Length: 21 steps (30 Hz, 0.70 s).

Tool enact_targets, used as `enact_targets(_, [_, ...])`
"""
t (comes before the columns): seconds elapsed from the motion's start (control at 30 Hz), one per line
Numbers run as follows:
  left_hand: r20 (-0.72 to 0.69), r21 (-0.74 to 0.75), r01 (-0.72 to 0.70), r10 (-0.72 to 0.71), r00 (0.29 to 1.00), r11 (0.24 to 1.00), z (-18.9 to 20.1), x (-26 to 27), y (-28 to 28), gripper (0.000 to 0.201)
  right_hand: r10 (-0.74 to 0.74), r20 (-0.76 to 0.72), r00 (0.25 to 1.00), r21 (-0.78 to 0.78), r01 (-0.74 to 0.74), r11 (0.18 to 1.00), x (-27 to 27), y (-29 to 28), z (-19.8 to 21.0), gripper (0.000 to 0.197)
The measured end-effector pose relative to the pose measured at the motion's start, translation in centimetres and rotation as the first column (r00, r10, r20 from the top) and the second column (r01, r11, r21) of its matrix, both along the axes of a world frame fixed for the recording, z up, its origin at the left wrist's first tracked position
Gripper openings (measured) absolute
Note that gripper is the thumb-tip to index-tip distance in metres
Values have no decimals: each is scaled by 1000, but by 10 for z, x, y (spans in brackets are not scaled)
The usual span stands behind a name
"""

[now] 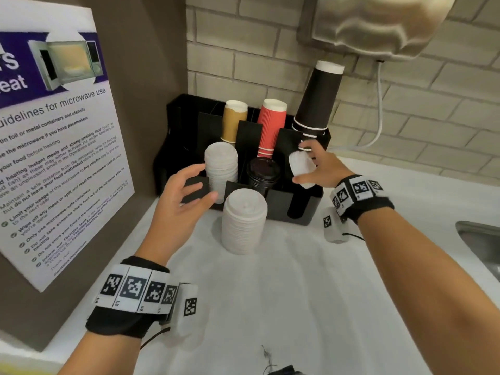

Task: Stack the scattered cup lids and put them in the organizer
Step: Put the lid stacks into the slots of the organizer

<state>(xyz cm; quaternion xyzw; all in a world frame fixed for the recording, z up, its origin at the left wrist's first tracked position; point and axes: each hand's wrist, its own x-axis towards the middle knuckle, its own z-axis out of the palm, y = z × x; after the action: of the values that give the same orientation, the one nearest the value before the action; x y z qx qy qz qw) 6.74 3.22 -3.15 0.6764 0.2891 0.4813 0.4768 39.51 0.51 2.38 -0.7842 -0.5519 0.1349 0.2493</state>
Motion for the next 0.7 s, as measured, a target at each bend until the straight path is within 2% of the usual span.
enact_targets(0.13, [-30,-16,-18,18,999,1000,0,-3,1,44,17,284,959,-195,41,980,6,6,-13,88])
enact_targets(0.27, [-57,-17,-32,31,998,999,0,-3,3,41,99,498,861,-313,72,947,-2,14,-20,88])
enact_targets(0.37, [-65,-14,-34,33,997,999,-1,-2,3,38,174,611,772,-379,92,921,-10,22,-30,80])
enact_targets(0.47, [-59,-22,-29,27,998,999,-3,-2,3,35,209,685,698,-413,136,901,-13,29,-48,72])
enact_targets(0.53, [-57,-20,-28,27,998,999,-3,-3,3,34,222,698,680,-435,157,887,-14,31,-60,68])
enact_targets(0.7, [-60,-17,-44,43,997,999,-5,-7,4,30,232,628,743,-504,162,848,-9,37,-72,72])
